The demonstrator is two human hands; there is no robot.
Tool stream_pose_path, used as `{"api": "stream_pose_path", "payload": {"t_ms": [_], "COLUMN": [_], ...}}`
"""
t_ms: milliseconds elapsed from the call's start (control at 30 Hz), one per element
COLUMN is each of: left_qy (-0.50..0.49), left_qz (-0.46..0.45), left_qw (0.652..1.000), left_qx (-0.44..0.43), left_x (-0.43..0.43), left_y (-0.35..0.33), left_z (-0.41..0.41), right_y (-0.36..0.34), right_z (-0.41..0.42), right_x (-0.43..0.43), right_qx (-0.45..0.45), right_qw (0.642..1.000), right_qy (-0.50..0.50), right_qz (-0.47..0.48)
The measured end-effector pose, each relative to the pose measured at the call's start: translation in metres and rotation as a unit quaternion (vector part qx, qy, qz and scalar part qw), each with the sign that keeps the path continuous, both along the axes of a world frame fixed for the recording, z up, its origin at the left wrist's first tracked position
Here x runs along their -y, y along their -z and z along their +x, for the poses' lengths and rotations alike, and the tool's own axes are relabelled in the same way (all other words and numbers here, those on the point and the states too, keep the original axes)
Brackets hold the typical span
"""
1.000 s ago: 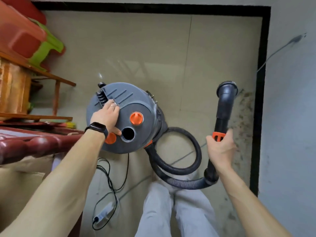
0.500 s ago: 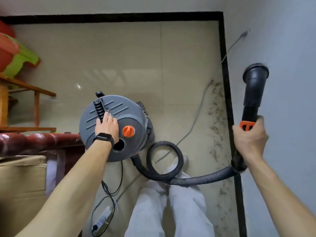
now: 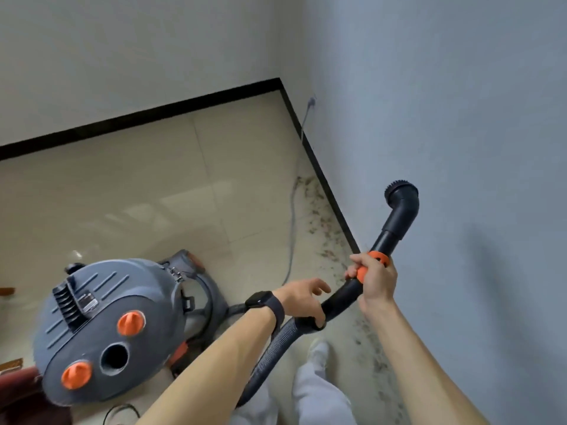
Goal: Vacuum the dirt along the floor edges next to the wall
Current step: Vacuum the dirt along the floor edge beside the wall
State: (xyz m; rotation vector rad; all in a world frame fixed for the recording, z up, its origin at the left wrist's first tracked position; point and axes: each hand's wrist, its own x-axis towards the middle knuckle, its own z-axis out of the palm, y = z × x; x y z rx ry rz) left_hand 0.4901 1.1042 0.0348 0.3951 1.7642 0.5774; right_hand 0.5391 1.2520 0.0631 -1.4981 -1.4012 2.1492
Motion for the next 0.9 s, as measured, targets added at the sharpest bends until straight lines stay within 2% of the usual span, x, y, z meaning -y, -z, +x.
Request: {"api": "stream_pose_path", "payload": {"t_ms": [67, 167, 367, 500, 600, 800, 900], "left_qy": [0.019, 0.031, 0.099, 0.092, 0.063, 0.083, 0.010], "left_qz": [-0.012, -0.042, -0.116, -0.154, -0.162, -0.145, -0.140], "left_qw": [1.000, 0.998, 0.981, 0.977, 0.982, 0.986, 0.989], "left_qx": [0.001, -0.041, -0.121, -0.115, -0.072, 0.013, -0.054], "left_x": [-0.034, -0.069, -0.088, -0.079, -0.071, -0.040, -0.026], "left_y": [0.011, 0.033, 0.078, 0.111, 0.146, 0.246, 0.314], "left_z": [0.004, 0.007, -0.024, -0.046, -0.068, -0.156, -0.205], "right_y": [0.013, 0.038, 0.095, 0.139, 0.178, 0.293, 0.362], "right_z": [-0.010, -0.021, -0.050, -0.078, -0.111, -0.166, -0.188], "right_x": [-0.023, -0.048, -0.061, -0.052, -0.041, -0.031, -0.035], "right_qx": [-0.015, -0.017, 0.005, 0.038, 0.056, 0.107, 0.130], "right_qw": [1.000, 0.998, 0.996, 0.992, 0.989, 0.991, 0.990], "right_qy": [-0.012, -0.059, -0.066, -0.106, -0.126, -0.065, -0.048], "right_qz": [-0.015, -0.014, -0.055, -0.063, -0.058, -0.054, -0.022]}}
